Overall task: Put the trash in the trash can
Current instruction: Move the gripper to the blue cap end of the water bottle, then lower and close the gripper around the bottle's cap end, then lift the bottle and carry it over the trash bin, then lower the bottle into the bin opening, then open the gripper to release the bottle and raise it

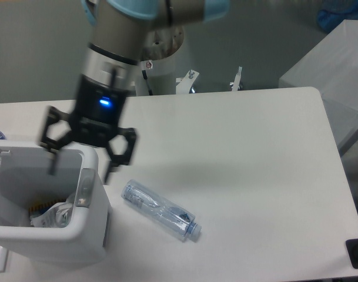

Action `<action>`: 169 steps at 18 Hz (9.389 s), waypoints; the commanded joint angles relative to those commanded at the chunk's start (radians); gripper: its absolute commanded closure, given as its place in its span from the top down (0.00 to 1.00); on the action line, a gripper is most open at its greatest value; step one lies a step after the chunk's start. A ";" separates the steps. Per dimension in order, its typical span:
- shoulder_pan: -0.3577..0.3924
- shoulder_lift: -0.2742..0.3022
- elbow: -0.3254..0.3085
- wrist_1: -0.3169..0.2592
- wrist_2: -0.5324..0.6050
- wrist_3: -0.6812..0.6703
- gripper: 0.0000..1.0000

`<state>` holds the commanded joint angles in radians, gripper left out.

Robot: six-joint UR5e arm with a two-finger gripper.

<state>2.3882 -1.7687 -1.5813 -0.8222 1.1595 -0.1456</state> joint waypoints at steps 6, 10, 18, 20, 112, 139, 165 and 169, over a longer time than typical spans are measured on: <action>0.092 -0.076 -0.071 -0.003 0.047 -0.097 0.96; 0.097 -0.162 -0.074 -0.002 0.143 -0.179 0.96; 0.098 -0.340 0.038 0.002 0.216 -0.305 0.96; 0.098 -0.377 0.064 0.002 0.229 -0.330 0.95; -0.070 -0.087 0.400 0.170 0.312 -0.238 0.24; -0.362 -0.172 0.349 0.224 0.315 0.001 0.24; -0.386 -0.132 0.225 0.256 0.315 0.011 0.47; -0.382 -0.127 0.214 0.256 0.315 0.011 0.62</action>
<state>2.0064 -1.8960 -1.3668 -0.5660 1.4742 -0.1350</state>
